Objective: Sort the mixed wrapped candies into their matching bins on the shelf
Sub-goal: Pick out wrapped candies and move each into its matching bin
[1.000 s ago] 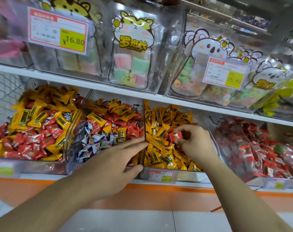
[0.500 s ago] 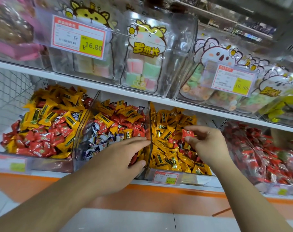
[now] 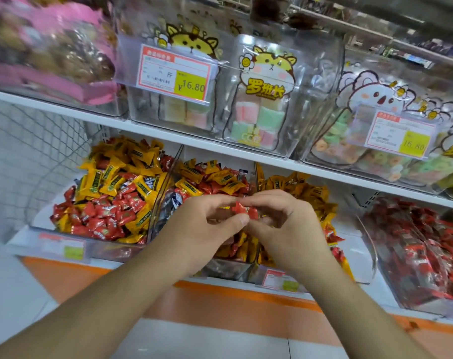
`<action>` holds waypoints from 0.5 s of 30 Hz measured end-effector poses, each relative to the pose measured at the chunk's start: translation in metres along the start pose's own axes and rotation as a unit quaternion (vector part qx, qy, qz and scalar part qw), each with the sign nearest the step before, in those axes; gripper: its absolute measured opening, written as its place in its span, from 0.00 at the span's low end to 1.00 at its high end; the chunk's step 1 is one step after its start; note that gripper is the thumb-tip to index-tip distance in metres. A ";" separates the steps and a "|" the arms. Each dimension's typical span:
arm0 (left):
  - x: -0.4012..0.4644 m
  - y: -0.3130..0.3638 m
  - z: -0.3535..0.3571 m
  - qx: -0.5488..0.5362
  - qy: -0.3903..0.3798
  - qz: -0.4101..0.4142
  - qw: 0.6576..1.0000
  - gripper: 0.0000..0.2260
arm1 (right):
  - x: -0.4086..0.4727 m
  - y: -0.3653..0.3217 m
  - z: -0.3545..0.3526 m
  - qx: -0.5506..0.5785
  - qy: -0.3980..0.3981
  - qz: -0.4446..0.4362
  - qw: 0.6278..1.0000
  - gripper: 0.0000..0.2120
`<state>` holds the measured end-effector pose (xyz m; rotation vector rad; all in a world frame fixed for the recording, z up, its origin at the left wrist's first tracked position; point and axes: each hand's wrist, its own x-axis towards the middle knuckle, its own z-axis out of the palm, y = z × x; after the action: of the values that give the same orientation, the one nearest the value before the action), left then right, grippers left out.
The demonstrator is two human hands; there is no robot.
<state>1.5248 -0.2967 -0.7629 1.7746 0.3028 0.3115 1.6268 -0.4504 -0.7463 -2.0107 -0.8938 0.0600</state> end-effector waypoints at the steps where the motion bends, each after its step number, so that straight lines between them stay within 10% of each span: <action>1: -0.001 0.002 -0.005 -0.039 0.014 -0.020 0.999 0.11 | 0.000 -0.005 0.009 -0.030 0.002 -0.018 0.999 0.13; 10: -0.013 0.003 -0.056 -0.089 0.097 -0.077 0.988 0.07 | 0.003 -0.032 0.059 0.086 -0.054 0.035 0.994 0.23; 15: -0.007 -0.003 -0.098 0.089 0.189 -0.022 0.978 0.04 | 0.002 -0.035 0.065 0.059 -0.066 0.016 0.996 0.23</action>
<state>1.4824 -0.2104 -0.7449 1.8757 0.6565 0.6076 1.5845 -0.3910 -0.7578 -1.9280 -0.9194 0.2605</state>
